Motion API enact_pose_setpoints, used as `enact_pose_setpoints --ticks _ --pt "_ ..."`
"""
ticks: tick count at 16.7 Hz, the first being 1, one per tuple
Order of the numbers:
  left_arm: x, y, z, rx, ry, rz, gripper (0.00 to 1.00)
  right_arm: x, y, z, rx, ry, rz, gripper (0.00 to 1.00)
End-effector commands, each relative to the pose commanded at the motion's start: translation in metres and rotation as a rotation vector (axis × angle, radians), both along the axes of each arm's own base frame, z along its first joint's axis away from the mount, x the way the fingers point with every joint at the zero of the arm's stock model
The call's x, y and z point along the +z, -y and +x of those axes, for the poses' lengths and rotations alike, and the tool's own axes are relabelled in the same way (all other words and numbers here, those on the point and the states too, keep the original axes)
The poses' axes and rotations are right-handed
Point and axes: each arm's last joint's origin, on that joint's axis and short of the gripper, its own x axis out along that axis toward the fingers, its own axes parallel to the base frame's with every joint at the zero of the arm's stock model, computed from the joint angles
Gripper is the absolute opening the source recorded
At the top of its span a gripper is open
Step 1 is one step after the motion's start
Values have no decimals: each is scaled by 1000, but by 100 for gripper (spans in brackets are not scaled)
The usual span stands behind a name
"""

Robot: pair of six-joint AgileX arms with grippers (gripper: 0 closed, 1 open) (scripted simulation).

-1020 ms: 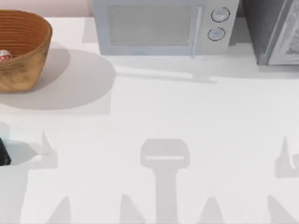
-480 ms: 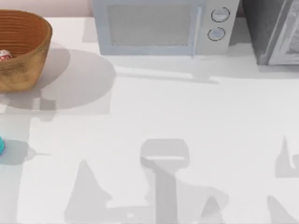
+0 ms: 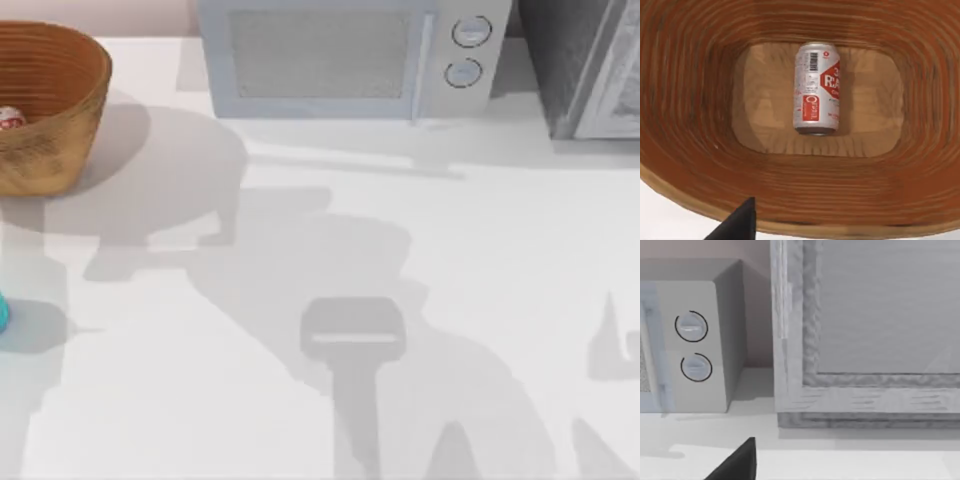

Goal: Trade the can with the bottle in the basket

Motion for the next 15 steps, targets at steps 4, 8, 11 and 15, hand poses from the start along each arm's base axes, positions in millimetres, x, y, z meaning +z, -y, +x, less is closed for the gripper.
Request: enact_pose_setpoints --ticks 4,8,11,15 --pt "-50 -21 66 -39 -179 -68 100 0 0 0 0 0 0 100" --pt "-99 -32 103 -75 -292 -123 100 0 0 0 0 0 0 100" --pt "-118 -35 114 -91 -328 -143 100 0 0 0 0 0 0 100" --pt "-121 -35 115 -93 -332 -145 100 0 0 0 0 0 0 100"
